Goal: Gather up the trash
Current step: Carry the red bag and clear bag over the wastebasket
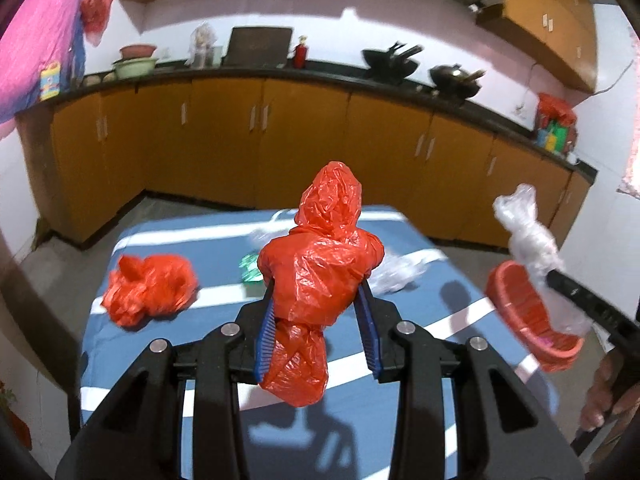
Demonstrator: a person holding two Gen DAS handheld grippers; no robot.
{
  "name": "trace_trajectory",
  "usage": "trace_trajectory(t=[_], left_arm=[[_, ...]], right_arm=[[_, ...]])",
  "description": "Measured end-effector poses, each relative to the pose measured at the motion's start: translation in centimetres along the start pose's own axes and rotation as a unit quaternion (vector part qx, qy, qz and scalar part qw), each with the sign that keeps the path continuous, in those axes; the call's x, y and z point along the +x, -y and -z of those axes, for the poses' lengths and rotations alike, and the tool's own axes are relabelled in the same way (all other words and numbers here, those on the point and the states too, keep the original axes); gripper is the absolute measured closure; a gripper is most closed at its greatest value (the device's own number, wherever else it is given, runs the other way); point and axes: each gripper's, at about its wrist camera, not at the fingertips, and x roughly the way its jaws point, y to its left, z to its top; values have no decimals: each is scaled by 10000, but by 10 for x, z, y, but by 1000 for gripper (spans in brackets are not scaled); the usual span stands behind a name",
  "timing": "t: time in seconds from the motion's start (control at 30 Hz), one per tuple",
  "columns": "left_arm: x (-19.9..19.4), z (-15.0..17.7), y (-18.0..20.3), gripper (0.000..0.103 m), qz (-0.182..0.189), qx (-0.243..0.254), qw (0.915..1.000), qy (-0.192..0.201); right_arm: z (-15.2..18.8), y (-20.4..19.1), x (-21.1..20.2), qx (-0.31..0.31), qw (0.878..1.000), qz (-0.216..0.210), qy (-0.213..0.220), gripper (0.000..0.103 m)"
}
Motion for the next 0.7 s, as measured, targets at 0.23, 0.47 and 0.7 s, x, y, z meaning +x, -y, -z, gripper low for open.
trace_trajectory(t=[0.23, 0.47, 0.7], left_arm=[[1, -11, 49, 66, 453, 149, 9987, 164], [15, -13, 107, 66, 929, 343, 9950, 142], [30, -10, 155, 66, 1279, 520, 9904, 36]], right_arm=[[-9, 29, -33, 130, 9991, 324, 256, 94], [-15, 72, -61, 325, 9956, 740, 480, 94], [-16, 112, -77, 493, 9907, 1136, 572, 94]])
